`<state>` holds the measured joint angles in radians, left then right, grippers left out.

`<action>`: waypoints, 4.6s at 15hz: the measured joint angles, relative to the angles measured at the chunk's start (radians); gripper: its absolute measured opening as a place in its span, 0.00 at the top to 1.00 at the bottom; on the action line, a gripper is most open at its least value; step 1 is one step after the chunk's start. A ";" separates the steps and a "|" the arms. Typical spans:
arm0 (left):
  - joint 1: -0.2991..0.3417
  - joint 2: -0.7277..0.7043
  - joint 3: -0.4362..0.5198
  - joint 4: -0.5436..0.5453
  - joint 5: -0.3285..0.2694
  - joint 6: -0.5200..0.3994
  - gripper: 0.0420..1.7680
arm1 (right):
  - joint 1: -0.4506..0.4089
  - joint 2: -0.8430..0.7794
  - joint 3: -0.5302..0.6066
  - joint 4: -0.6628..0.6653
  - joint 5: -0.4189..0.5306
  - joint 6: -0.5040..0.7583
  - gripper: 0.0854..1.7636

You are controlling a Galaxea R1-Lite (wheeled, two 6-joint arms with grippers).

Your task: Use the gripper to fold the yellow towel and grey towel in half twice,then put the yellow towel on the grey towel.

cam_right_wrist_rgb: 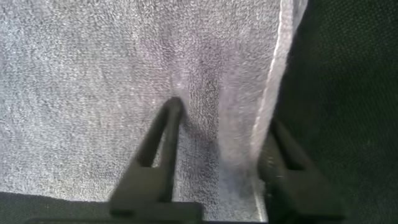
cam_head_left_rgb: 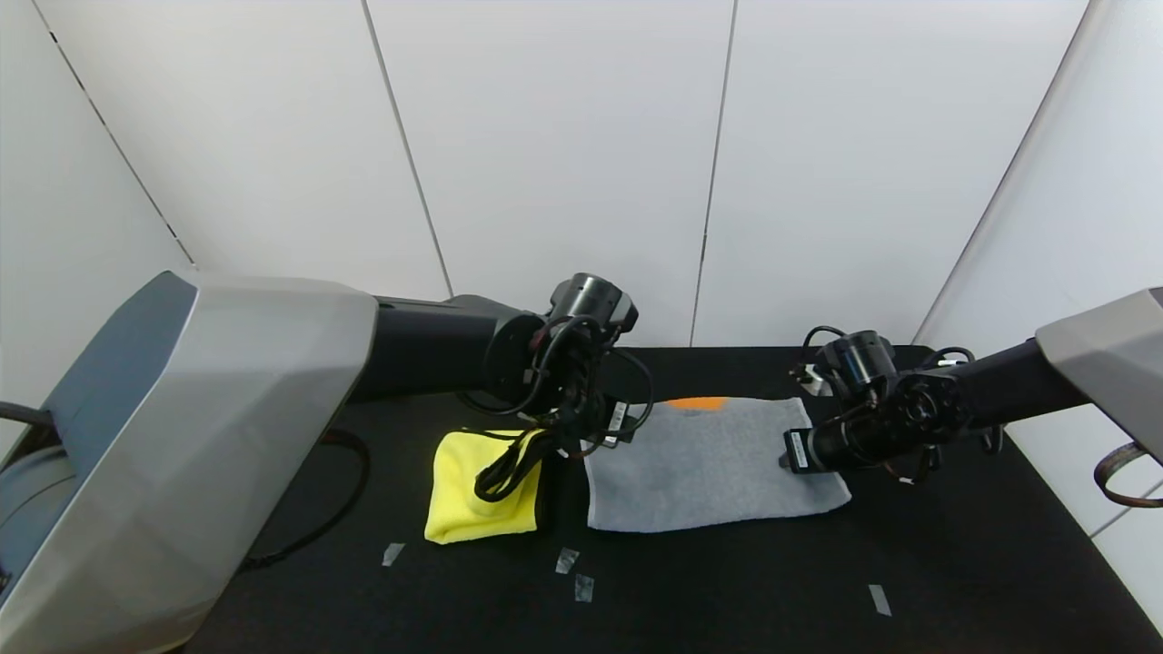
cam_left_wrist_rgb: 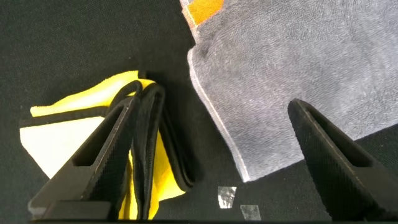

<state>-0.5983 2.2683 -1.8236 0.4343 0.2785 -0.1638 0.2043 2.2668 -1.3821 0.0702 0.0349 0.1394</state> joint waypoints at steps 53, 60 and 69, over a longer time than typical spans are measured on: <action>-0.023 -0.229 0.264 -0.010 -0.018 -0.007 0.03 | 0.310 -0.192 -0.076 0.137 0.097 0.201 0.14; -0.088 -0.189 0.206 -0.006 -0.328 -0.216 0.03 | 0.176 -0.253 0.023 0.141 0.190 0.183 0.08; -0.061 -0.014 0.120 -0.017 -0.488 -0.588 0.03 | 0.040 -0.211 0.078 0.040 0.323 0.377 0.05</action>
<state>-0.6589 2.2538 -1.7038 0.4170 -0.2091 -0.7519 0.2447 2.0560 -1.3040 0.1106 0.3581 0.5160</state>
